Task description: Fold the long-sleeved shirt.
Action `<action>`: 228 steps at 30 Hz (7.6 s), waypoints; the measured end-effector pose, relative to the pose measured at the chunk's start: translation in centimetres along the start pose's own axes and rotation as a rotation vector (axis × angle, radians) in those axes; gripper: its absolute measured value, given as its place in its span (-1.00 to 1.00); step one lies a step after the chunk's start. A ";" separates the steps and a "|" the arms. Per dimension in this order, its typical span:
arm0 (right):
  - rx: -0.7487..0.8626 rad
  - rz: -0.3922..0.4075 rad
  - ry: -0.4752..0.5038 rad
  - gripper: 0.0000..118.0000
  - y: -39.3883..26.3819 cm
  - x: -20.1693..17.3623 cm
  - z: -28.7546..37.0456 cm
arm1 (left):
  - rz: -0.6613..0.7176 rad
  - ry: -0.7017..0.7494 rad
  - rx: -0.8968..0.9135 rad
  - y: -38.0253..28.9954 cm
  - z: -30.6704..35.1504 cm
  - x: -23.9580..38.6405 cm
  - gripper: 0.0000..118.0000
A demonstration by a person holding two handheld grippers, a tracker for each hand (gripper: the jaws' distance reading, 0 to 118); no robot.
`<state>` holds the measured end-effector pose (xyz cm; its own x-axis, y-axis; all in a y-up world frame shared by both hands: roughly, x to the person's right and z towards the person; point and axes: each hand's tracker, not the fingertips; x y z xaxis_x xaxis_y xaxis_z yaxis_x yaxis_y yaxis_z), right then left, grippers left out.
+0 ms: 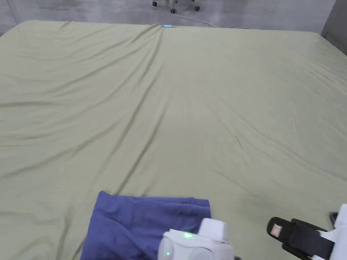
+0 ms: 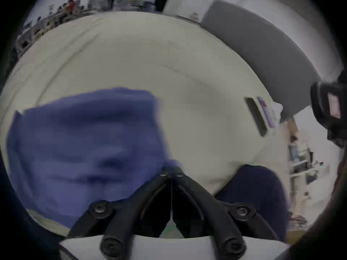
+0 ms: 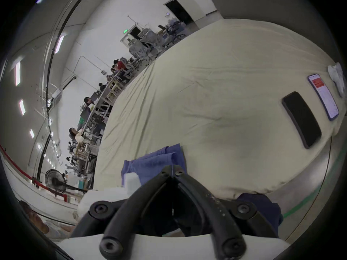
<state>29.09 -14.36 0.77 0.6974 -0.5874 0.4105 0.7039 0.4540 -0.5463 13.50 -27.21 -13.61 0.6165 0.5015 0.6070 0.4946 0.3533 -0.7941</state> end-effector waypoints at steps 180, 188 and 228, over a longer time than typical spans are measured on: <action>0.754 0.625 -0.105 1.00 11.2 -25.7 8.5 | -0.264 0.588 1.238 10.6 42.5 2.4 1.00; 0.733 0.600 -0.068 1.00 11.3 -25.7 8.6 | -0.263 0.582 1.231 10.5 42.6 2.3 1.00; 0.768 0.620 -0.199 1.00 11.0 -25.9 7.8 | -0.269 0.608 1.223 10.1 42.8 2.1 1.00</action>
<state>19.79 11.09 -10.12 0.9307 -0.0101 0.3657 0.0559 0.9918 -0.1148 -6.46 11.25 -21.60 0.9118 0.0022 0.4107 -0.0100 0.9998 0.0169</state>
